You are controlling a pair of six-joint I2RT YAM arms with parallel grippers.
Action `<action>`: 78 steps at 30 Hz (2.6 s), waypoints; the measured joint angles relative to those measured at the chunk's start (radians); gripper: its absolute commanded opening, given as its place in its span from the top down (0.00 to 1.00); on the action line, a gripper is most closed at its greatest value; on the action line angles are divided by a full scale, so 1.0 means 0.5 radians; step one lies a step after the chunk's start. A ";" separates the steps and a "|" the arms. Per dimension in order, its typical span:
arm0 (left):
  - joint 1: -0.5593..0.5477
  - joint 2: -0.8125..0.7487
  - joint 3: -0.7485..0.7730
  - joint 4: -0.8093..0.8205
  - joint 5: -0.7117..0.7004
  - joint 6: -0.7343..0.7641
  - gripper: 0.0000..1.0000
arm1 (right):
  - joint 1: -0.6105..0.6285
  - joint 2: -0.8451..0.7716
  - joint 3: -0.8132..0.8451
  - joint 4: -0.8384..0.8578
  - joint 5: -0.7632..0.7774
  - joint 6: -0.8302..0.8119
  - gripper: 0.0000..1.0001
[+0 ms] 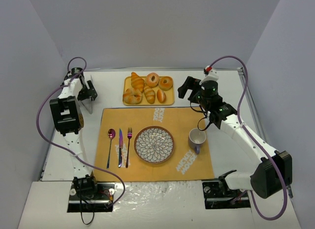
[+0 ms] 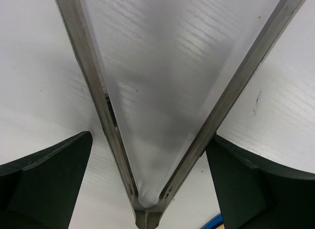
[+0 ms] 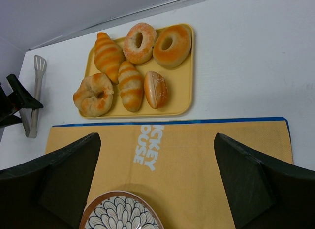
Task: Place the bread
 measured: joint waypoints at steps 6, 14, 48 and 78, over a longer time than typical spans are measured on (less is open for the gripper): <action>0.001 0.057 0.086 -0.005 0.061 0.004 0.03 | -0.012 0.000 0.000 0.000 -0.002 0.001 0.04; 0.001 0.083 0.129 -0.019 0.076 0.003 0.08 | -0.023 0.000 -0.002 0.001 -0.002 0.001 0.04; -0.086 -0.054 0.025 -0.114 0.090 -0.005 0.58 | -0.048 -0.037 -0.070 -0.028 -0.014 0.012 0.04; -0.421 -1.063 -0.350 -0.265 -0.081 0.011 0.58 | -0.048 -0.044 -0.101 -0.015 -0.053 0.028 0.04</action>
